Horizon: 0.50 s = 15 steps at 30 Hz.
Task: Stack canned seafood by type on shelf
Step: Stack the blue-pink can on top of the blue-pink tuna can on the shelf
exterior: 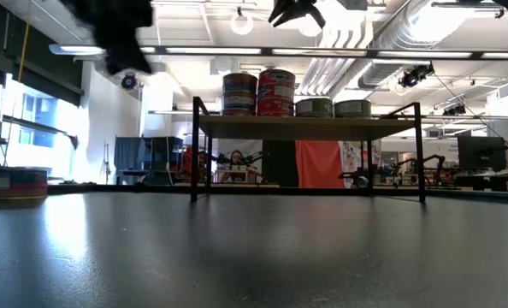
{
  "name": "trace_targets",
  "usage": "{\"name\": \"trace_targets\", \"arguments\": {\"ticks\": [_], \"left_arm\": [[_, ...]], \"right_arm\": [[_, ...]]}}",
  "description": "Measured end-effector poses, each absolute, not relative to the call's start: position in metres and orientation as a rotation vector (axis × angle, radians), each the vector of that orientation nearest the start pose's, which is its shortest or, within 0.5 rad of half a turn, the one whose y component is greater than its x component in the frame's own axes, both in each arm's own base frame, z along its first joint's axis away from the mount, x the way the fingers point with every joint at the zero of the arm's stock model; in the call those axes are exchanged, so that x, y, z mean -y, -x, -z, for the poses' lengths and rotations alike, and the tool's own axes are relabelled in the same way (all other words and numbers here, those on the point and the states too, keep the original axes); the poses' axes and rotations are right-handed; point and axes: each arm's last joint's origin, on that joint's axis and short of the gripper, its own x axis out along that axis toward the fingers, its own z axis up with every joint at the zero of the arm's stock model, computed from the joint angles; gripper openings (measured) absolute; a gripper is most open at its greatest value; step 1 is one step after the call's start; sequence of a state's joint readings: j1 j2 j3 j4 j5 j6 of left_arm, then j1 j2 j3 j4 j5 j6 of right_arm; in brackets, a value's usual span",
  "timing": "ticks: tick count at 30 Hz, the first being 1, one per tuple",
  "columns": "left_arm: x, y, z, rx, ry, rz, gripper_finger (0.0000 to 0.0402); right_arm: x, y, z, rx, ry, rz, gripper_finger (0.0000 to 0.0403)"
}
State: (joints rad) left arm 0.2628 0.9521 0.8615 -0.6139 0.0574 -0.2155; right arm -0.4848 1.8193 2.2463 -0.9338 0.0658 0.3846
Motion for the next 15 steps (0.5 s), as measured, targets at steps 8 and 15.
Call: {"name": "trace_targets", "arguments": {"ticks": [8, 15], "left_arm": [[-0.027, -0.146, -0.292, -1.121, 0.362, -0.43, 0.0086], [-0.021, -0.142, -0.251, -1.321, 0.635, -0.611, 0.0203]], "right_arm": [[0.171, -0.326, -0.457, -0.505, -0.437, 0.626, 0.0169], [0.17, -0.326, -0.453, -0.563, -0.37, 0.606, 0.0197]]}}
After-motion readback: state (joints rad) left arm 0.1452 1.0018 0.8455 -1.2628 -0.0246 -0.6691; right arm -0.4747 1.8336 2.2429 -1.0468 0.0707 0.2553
